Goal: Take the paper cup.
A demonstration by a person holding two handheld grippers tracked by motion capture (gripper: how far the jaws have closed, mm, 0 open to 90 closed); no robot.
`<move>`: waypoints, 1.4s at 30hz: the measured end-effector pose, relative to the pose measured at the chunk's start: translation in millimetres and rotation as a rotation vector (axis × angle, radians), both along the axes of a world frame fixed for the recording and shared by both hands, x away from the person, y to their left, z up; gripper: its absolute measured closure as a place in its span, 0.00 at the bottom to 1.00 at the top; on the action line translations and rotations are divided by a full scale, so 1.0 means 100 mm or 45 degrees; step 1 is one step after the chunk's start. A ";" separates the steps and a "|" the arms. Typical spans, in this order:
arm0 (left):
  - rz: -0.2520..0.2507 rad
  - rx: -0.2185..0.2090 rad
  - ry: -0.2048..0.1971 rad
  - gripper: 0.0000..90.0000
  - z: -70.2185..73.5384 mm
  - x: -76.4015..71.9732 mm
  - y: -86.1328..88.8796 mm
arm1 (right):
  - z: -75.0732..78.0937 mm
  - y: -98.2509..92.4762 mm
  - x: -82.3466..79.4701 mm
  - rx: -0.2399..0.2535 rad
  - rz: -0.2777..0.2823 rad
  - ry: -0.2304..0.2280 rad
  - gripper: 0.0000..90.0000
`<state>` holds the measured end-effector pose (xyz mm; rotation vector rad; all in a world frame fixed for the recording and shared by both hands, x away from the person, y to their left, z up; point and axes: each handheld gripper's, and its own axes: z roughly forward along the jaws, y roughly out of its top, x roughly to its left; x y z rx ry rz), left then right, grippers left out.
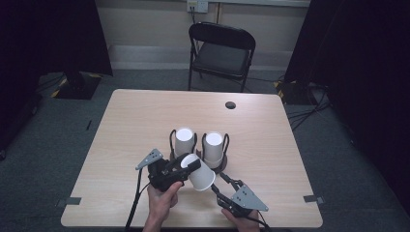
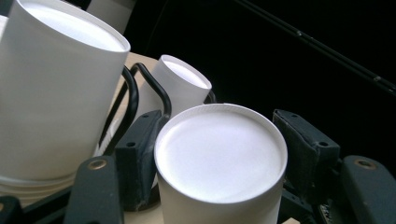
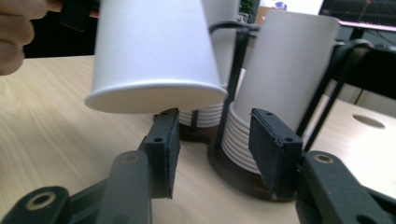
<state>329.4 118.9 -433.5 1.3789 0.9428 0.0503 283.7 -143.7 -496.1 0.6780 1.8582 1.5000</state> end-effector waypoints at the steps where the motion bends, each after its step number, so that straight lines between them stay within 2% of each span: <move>1: -0.001 0.005 0.001 0.39 0.00 -0.01 0.00 | 0.00 0.01 0.00 -0.003 0.004 -0.016 0.61; 7: -0.036 -0.052 0.027 0.39 0.02 -0.04 0.02 | 0.01 0.04 -0.02 -0.016 0.039 -0.099 0.64; 12: -0.077 -0.092 0.027 0.39 0.05 -0.08 0.03 | 0.05 0.05 -0.02 0.008 0.057 -0.138 0.67; 14: -0.078 -0.087 0.015 0.39 0.07 -0.11 0.02 | 0.06 0.05 -0.01 0.020 0.060 -0.157 0.68; 18: -0.092 -0.129 0.030 0.39 0.07 -0.16 0.01 | 0.11 0.07 -0.01 0.024 0.069 -0.204 0.71; 25: -0.125 -0.175 0.054 0.39 0.08 -0.14 0.00 | 0.13 0.08 -0.01 0.064 0.091 -0.224 0.78; 36: -0.133 -0.170 0.057 0.39 0.06 -0.15 -0.03 | 0.18 0.08 0.04 0.106 0.099 -0.261 0.83; 39: -0.138 -0.202 0.069 0.39 0.05 -0.13 -0.02 | 0.20 0.07 0.07 0.116 0.102 -0.267 0.84; 42: -0.141 -0.212 0.077 0.39 0.02 -0.10 -0.02 | 0.20 0.07 0.07 0.123 0.095 -0.281 0.86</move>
